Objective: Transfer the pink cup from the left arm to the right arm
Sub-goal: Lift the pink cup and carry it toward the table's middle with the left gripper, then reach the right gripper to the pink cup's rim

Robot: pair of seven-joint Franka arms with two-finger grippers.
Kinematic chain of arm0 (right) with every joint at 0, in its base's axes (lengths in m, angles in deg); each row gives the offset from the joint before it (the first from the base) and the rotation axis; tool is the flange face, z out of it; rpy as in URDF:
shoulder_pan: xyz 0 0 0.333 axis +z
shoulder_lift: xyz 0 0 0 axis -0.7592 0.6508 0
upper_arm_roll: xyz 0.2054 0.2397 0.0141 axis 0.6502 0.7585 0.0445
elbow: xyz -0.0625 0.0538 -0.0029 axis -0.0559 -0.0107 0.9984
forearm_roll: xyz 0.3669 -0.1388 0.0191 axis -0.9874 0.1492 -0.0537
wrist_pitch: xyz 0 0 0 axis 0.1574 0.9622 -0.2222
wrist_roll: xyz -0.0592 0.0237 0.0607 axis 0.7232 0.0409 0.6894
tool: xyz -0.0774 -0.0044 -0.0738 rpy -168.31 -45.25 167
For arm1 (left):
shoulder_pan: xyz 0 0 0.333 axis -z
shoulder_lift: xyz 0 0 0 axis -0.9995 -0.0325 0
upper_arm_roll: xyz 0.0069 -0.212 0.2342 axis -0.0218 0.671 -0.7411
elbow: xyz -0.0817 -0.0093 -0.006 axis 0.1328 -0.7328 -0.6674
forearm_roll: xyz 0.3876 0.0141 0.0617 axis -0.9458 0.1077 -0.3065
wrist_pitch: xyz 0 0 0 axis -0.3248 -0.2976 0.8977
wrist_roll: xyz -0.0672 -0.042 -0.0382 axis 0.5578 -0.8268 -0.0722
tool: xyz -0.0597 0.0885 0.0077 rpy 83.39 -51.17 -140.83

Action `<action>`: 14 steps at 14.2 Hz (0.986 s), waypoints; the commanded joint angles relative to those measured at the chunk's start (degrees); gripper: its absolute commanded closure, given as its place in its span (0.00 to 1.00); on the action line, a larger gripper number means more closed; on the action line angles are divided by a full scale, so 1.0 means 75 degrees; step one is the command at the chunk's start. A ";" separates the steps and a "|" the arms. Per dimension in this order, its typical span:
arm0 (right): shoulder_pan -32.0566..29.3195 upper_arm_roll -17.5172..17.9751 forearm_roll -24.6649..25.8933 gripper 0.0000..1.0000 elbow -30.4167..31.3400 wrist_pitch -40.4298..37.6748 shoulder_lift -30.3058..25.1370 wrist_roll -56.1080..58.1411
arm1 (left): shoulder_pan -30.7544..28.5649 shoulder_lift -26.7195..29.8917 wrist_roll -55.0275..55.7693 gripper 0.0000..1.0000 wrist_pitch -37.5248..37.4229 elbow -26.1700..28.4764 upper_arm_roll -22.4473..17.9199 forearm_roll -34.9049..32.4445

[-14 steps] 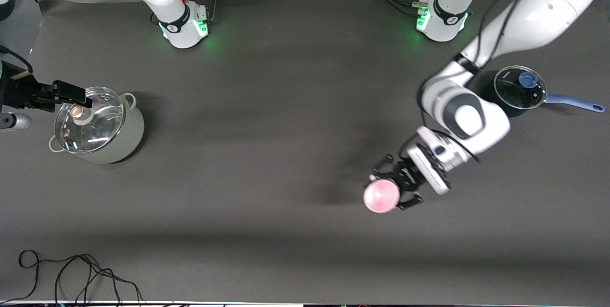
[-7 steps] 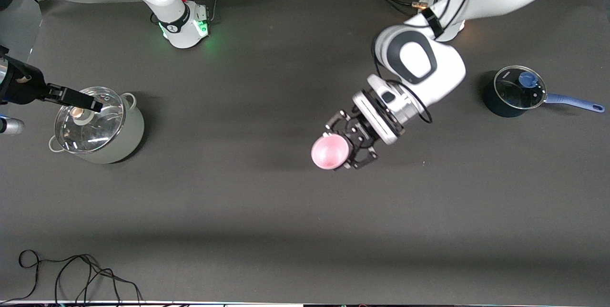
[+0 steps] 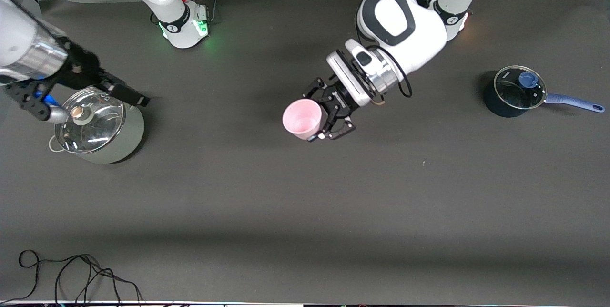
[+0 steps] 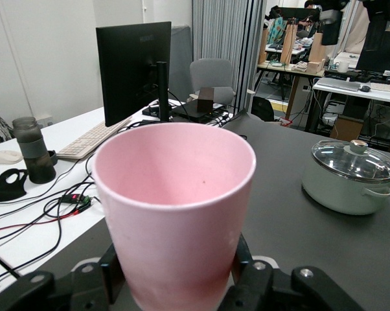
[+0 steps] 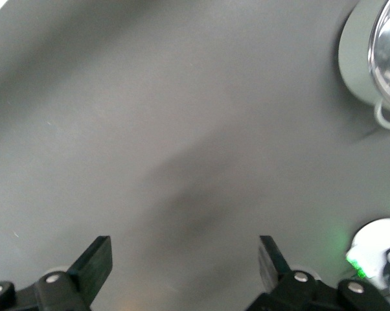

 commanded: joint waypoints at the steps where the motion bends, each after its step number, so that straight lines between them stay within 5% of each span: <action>1: 0.0594 -0.0075 -0.0147 0.00 -0.0187 0.0392 0.0113 -0.1550 | 0.0145 0.0221 0.0152 0.81 0.0116 -0.0099 -0.0100 0.0155; 7: 0.1907 -0.0075 -0.0136 0.00 -0.1088 0.0781 0.0861 -0.4399 | 0.0262 0.0127 0.0164 0.79 0.0116 -0.0193 -0.0171 0.0248; 14: 0.2928 -0.0087 0.0051 0.00 -0.1757 0.1541 0.1659 -0.5562 | 0.0333 0.0080 0.0187 0.79 0.0116 -0.0263 -0.0194 0.0331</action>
